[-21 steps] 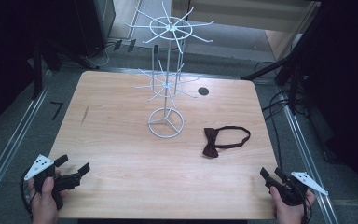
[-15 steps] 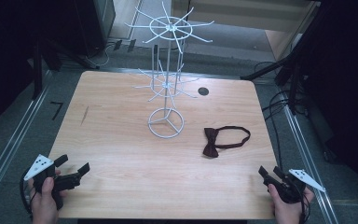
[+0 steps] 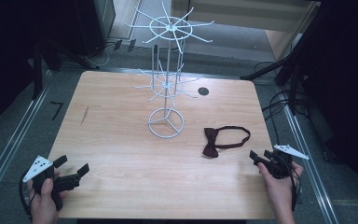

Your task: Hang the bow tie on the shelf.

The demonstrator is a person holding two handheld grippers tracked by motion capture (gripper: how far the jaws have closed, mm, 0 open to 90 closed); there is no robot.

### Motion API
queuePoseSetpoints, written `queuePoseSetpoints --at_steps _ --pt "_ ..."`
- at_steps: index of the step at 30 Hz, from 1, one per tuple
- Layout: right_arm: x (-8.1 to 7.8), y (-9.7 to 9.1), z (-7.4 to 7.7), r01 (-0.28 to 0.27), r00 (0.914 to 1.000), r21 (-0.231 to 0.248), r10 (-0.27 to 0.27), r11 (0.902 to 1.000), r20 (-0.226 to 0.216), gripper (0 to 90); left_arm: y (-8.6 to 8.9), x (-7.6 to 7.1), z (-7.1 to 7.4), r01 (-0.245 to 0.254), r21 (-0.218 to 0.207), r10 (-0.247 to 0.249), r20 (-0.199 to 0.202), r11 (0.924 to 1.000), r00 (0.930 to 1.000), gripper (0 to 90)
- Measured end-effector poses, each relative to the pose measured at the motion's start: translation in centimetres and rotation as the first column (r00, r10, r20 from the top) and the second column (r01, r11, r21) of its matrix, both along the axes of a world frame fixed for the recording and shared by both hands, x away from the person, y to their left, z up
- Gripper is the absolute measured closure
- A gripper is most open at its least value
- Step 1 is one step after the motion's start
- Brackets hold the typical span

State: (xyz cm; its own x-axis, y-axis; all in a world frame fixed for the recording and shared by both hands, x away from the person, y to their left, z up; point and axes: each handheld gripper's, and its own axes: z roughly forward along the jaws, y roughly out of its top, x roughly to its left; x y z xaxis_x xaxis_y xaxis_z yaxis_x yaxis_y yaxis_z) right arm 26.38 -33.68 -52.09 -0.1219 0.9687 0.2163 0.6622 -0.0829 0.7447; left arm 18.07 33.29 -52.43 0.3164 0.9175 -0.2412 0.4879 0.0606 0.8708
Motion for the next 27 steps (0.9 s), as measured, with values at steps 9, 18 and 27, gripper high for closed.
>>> queuePoseSetpoints --at_steps 9,18,27 --pt "3.6 1.3 1.1 0.011 0.9977 -0.061 -0.015 0.998 -0.067 34.8 0.0 0.0 0.0 0.003 -0.003 -0.003 0.0 1.0 1.0 0.0" --pt "6.8 2.4 1.1 0.025 0.987 -0.107 -0.041 0.994 -0.155 38.8 0.0 0.0 0.0 0.004 -0.003 -0.004 0.0 1.0 1.0 0.0" --pt "9.2 3.3 1.0 0.048 0.9707 -0.109 -0.072 0.9929 -0.229 46.7 0.0 0.0 0.0 0.005 -0.005 -0.005 -0.001 1.0 1.0 0.0"
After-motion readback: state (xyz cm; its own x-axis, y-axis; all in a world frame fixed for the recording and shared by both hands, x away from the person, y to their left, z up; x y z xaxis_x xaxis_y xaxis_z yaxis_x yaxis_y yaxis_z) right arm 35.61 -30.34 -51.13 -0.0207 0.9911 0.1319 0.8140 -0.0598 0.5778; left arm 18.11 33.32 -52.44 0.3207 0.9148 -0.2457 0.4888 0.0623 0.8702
